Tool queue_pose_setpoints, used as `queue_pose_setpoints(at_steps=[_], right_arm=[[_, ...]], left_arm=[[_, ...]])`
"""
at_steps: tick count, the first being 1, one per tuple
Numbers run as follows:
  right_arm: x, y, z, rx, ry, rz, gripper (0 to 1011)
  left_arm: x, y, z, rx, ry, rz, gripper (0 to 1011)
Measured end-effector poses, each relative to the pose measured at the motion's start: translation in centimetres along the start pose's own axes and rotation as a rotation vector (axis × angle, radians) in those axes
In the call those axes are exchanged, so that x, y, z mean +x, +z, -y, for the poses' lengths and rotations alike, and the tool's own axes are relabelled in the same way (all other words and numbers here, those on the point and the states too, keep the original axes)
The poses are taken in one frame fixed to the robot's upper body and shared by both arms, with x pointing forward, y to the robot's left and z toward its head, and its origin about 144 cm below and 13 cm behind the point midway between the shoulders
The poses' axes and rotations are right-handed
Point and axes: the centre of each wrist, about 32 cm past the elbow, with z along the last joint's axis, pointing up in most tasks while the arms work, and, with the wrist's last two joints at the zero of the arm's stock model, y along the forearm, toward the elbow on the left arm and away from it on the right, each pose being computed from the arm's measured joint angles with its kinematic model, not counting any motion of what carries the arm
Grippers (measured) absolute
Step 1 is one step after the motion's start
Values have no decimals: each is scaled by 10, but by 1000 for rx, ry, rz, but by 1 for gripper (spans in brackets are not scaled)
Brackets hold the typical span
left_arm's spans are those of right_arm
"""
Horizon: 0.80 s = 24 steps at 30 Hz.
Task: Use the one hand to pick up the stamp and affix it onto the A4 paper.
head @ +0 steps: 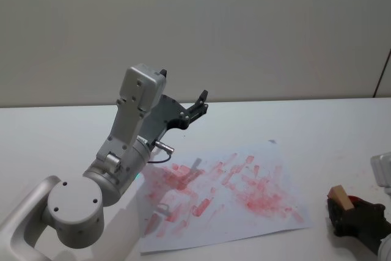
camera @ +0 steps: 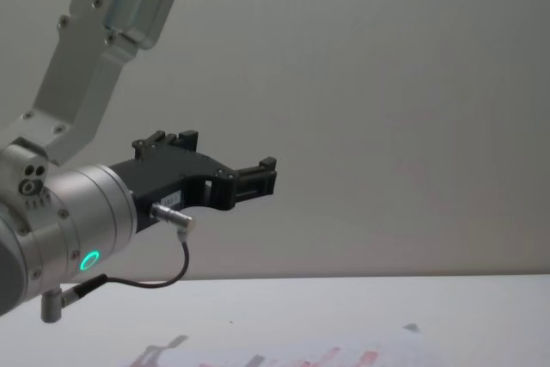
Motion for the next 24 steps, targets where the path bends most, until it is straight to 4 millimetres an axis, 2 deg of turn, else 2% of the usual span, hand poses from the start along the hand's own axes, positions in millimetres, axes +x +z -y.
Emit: queue_pose_setpoints(at_steps=[24], right_arm=[[0,0,0,0,0,0,219]], left_arm=[[0,0,0,0,0,0,1001]])
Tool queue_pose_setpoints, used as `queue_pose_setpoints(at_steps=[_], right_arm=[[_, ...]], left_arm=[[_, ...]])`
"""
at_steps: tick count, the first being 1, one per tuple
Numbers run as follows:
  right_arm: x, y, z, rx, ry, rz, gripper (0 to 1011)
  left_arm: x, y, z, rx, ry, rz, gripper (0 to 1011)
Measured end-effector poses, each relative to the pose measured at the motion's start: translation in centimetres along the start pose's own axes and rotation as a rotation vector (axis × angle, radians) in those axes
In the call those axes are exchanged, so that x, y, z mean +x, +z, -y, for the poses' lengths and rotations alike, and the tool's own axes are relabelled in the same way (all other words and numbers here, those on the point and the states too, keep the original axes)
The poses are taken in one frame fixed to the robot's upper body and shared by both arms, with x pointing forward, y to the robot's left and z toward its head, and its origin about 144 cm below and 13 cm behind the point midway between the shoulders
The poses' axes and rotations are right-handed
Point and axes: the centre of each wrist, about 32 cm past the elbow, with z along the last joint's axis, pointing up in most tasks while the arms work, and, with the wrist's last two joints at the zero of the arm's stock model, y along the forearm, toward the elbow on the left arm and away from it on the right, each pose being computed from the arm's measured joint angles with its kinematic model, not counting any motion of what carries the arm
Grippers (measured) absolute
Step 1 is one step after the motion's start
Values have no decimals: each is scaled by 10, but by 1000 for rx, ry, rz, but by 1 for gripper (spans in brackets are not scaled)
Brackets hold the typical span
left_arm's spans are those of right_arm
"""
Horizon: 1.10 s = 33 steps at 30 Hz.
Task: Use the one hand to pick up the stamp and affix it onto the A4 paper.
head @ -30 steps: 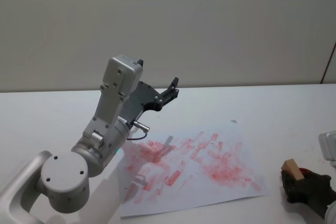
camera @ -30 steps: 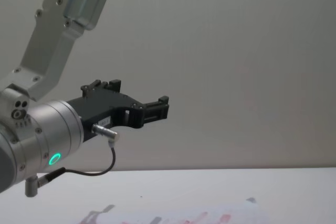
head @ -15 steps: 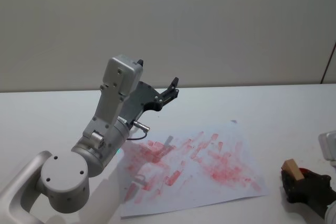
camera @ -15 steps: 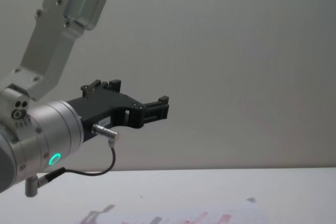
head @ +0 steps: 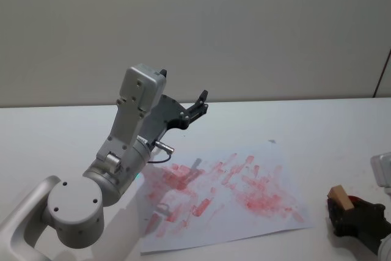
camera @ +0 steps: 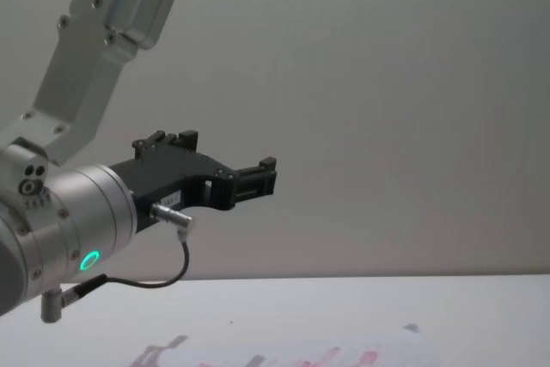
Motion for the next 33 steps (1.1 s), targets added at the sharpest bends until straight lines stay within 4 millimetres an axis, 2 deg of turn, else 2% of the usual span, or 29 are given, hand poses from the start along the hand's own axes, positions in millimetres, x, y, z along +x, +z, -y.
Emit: queue_pose_setpoints(at_steps=[33], right_arm=[[0,0,0,0,0,0,219]], left_arm=[[0,0,0,0,0,0,1001]])
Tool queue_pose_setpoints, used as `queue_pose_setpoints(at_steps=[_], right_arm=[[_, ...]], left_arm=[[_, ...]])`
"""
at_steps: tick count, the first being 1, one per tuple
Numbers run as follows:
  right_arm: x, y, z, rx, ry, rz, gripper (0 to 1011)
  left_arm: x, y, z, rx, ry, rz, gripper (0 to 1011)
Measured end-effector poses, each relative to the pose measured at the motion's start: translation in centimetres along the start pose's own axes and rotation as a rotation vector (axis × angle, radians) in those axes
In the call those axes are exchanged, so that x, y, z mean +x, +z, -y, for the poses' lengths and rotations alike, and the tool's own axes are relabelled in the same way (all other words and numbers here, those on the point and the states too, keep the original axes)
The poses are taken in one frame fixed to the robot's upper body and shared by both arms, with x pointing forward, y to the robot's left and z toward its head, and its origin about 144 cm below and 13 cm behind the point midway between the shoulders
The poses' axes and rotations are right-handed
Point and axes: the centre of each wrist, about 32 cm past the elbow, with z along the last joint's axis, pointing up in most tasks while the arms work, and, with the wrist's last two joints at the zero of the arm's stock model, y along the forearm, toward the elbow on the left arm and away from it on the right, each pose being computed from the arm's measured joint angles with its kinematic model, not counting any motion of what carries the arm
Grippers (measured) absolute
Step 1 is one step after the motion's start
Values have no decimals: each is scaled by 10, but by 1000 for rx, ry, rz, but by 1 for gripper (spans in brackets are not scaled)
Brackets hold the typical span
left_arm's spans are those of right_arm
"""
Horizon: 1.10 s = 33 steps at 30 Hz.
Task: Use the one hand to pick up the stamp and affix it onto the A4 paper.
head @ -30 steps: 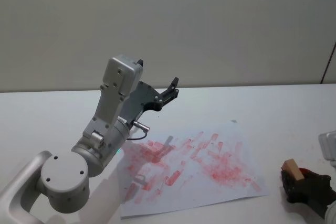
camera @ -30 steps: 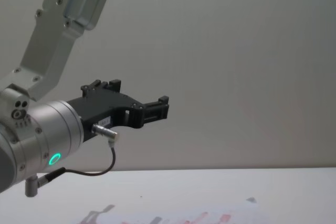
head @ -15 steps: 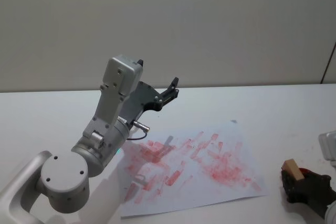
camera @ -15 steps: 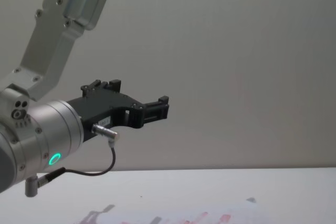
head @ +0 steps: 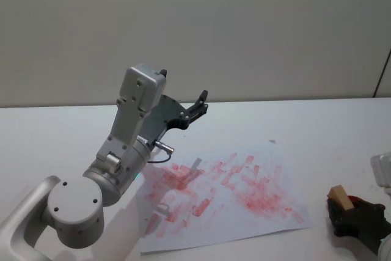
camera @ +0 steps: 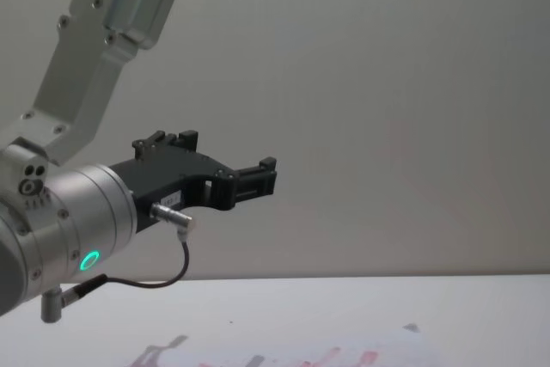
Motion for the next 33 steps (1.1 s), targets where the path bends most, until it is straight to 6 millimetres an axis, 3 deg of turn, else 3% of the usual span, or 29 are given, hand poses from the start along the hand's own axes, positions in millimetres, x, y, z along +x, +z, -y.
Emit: queue_pose_setpoints(at_steps=[33], right_arm=[[2,3,-6,-5,13,21,219]], left_arm=[[0,0,0,0,0,0,1001]])
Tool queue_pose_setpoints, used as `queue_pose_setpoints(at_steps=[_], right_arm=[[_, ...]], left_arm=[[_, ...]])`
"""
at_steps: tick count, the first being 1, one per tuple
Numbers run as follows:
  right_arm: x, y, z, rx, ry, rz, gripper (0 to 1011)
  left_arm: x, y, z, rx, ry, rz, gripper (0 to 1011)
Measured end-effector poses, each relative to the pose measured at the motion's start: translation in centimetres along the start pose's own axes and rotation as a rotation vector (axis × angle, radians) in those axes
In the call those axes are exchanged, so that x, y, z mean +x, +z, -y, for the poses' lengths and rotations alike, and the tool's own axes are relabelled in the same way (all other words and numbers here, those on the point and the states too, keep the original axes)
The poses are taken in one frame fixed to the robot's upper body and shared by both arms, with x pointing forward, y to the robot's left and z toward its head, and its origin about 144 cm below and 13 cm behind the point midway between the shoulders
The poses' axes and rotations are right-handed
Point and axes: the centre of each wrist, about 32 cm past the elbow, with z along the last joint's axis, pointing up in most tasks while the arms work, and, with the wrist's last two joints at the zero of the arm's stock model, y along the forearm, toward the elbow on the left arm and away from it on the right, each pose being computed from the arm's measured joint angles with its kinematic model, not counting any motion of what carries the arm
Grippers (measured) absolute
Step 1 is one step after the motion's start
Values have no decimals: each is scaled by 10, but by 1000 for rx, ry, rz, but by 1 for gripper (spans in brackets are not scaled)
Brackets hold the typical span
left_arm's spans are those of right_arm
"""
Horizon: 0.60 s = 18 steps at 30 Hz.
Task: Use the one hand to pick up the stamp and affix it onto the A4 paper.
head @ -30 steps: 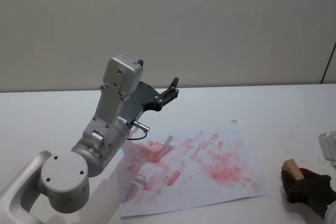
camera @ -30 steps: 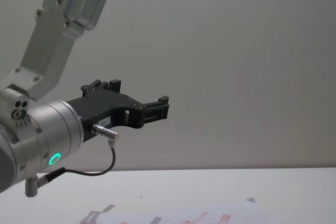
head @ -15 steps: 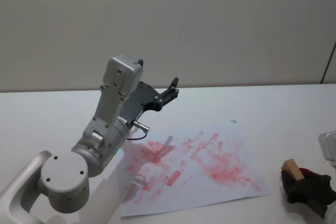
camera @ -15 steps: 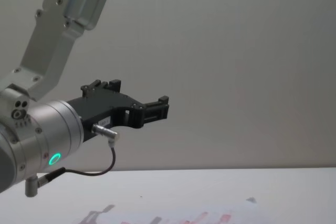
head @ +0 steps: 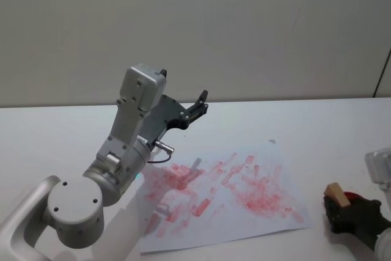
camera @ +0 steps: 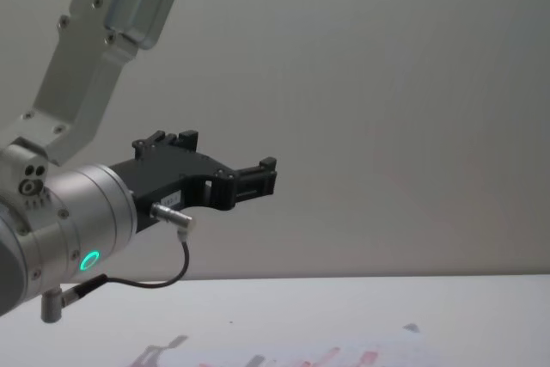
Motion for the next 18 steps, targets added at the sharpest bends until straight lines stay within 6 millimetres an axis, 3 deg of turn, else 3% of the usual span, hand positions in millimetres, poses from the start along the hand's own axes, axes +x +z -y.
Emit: queue_pose_setpoints(at_steps=[18], right_arm=[[-1,27,-30,28,139,158,219]], left_arm=[[0,0,0,0,0,0,1001]])
